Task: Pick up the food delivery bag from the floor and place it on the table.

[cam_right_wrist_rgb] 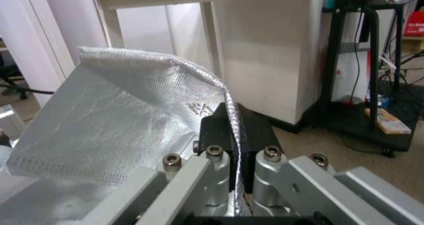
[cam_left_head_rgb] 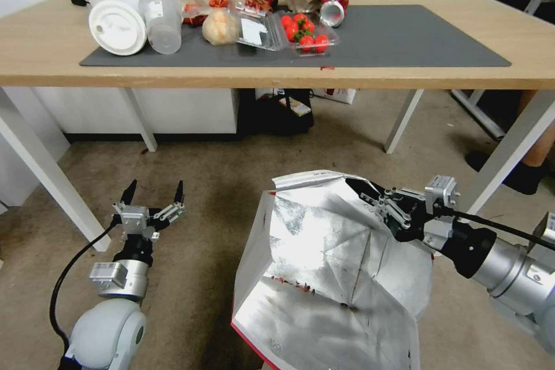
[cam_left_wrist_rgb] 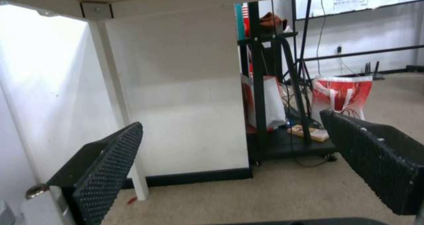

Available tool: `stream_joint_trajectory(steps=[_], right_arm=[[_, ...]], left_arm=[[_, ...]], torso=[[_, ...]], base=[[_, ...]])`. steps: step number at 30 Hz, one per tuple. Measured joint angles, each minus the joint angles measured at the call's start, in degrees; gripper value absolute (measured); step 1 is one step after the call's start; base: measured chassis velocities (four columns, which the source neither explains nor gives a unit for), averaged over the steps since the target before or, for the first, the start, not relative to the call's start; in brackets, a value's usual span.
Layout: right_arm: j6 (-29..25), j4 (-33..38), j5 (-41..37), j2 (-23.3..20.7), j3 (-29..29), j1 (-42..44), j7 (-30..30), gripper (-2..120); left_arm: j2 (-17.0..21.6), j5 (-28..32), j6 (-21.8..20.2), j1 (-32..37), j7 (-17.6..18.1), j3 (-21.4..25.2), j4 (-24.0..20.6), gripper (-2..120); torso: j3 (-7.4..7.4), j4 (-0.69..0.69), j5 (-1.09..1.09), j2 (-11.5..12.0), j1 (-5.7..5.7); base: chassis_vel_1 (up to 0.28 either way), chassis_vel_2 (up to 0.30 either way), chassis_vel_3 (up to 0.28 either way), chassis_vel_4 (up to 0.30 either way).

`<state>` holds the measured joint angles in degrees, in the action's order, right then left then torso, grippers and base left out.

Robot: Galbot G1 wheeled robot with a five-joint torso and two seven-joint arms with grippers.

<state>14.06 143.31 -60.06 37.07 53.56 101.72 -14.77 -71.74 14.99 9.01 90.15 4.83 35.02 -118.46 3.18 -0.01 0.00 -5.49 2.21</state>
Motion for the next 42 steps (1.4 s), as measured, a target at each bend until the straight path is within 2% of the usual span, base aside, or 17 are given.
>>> stream_joint_trajectory(steps=[7,10,21,42], right_arm=[[-0.36,-0.03,-0.08,-0.01,-0.02,0.18,-1.04,0],[-0.85,-0.05,-0.27,-0.23,-0.02,0.24,-2.13,0],[-1.68,-0.06,-0.9,-0.3,-0.11,0.26,-3.78,0],[-2.59,-0.07,-5.05,-0.49,-0.65,0.8,-5.1,0]], left_arm=[[0.03,-0.49,0.1,0.22,-0.04,0.17,-0.06,100],[-0.07,-0.72,0.23,0.42,-0.04,0.23,0.0,100],[0.15,-0.64,-1.35,1.93,0.55,0.31,-1.62,100],[0.38,-0.33,-1.69,1.29,0.96,0.23,-0.91,100]], torso=[[1.38,0.0,0.0,-1.52,0.18],[2.41,0.0,0.0,-2.71,0.35],[4.37,0.0,0.0,-5.15,0.84],[8.15,0.0,0.0,-10.11,2.05]], base=[[0.0,0.0,0.0,0.0],[0.0,0.0,0.0,0.0],[0.0,0.0,0.0,0.0],[0.0,0.0,0.0,0.0]])
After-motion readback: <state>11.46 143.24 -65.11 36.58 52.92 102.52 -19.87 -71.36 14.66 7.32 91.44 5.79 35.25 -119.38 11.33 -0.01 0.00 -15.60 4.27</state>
